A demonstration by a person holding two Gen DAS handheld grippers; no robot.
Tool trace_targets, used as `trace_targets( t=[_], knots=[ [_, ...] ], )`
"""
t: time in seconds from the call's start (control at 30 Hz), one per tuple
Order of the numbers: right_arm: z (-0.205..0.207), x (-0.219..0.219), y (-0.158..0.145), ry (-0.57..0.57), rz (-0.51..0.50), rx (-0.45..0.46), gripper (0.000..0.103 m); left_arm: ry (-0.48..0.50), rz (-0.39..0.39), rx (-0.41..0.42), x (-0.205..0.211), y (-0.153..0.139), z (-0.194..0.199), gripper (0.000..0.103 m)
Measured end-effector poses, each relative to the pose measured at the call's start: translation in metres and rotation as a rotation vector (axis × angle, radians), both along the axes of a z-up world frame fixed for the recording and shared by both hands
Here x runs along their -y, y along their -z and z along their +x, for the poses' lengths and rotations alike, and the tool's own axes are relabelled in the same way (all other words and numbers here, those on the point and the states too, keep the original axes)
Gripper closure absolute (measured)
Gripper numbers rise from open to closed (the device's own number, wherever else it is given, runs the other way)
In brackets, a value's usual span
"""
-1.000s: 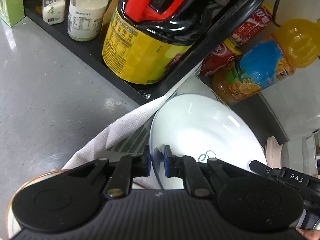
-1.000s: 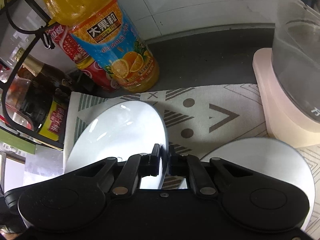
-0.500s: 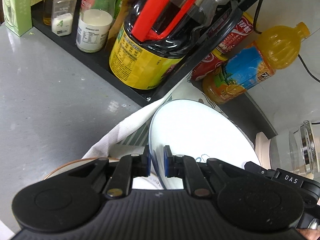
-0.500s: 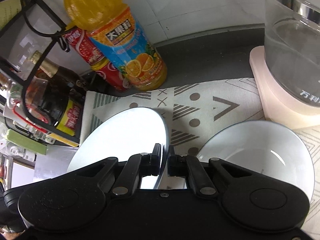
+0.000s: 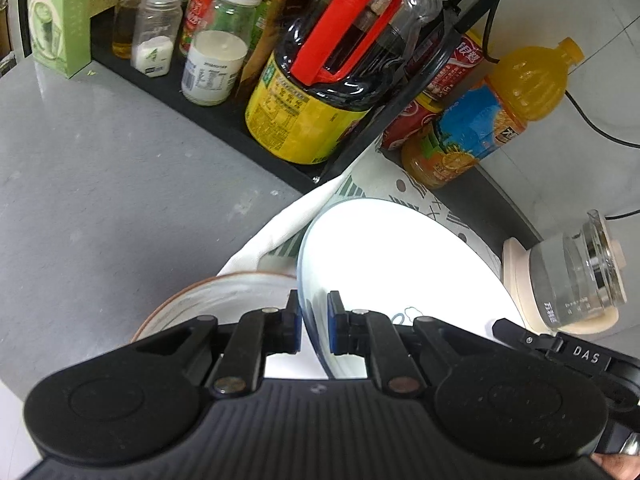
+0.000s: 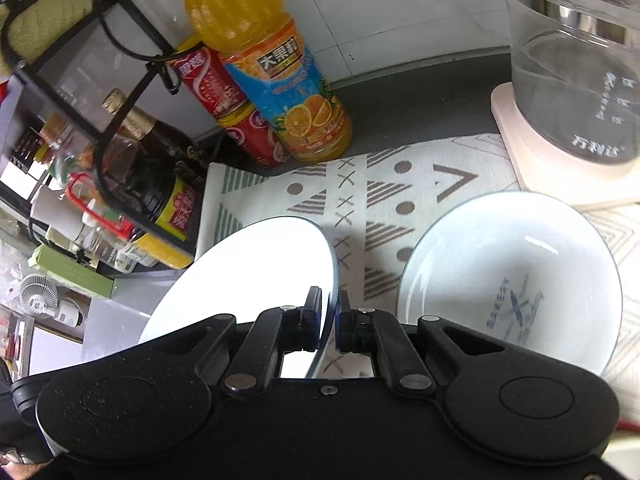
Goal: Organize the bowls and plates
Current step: 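Lower the 'Sweet' plate with both grippers onto the brown-rimmed plate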
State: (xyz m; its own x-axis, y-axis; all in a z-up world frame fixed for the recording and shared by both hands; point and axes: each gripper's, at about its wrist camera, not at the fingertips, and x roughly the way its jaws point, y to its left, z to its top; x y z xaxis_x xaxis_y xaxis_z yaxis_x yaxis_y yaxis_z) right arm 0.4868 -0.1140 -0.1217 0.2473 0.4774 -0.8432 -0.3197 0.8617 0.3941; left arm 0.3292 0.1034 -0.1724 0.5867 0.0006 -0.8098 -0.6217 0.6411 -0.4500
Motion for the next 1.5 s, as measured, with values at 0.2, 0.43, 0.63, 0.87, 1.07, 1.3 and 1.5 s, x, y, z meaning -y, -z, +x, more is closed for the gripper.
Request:
trace_targets(
  t=[0.2,0.43,0.63,0.87,1.07,1.3,1.5],
  knots=[
    [-0.025,0.001,-0.005,0.000,-0.012,0.009,0.096,0.021,0.004,-0.013,0.000,-0.001,-0.024,0.093],
    [-0.052,-0.001,-0.010,-0.006,-0.016,0.022,0.096,0.022,-0.002,-0.017,-0.002,0.002,-0.048,0.093],
    [-0.071,0.001,-0.009,-0.026,-0.039,0.029,0.096,0.010,-0.008,-0.025,0.001,0.009,-0.066,0.093],
    [-0.090,0.002,-0.007,-0.055,-0.060,0.031,0.096,0.004,-0.015,-0.051,0.003,0.019,-0.083,0.093],
    [-0.100,0.000,-0.004,-0.075,-0.078,0.040,0.096,-0.004,-0.021,-0.063,0.003,0.027,-0.090,0.093],
    [-0.110,-0.011,-0.001,-0.090,-0.113,0.051,0.095,-0.007,-0.024,-0.085,-0.002,0.034,-0.093,0.093],
    [-0.115,-0.015,0.001,-0.095,-0.149,0.058,0.095,-0.002,-0.025,-0.088,-0.002,0.038,-0.092,0.093]
  ],
)
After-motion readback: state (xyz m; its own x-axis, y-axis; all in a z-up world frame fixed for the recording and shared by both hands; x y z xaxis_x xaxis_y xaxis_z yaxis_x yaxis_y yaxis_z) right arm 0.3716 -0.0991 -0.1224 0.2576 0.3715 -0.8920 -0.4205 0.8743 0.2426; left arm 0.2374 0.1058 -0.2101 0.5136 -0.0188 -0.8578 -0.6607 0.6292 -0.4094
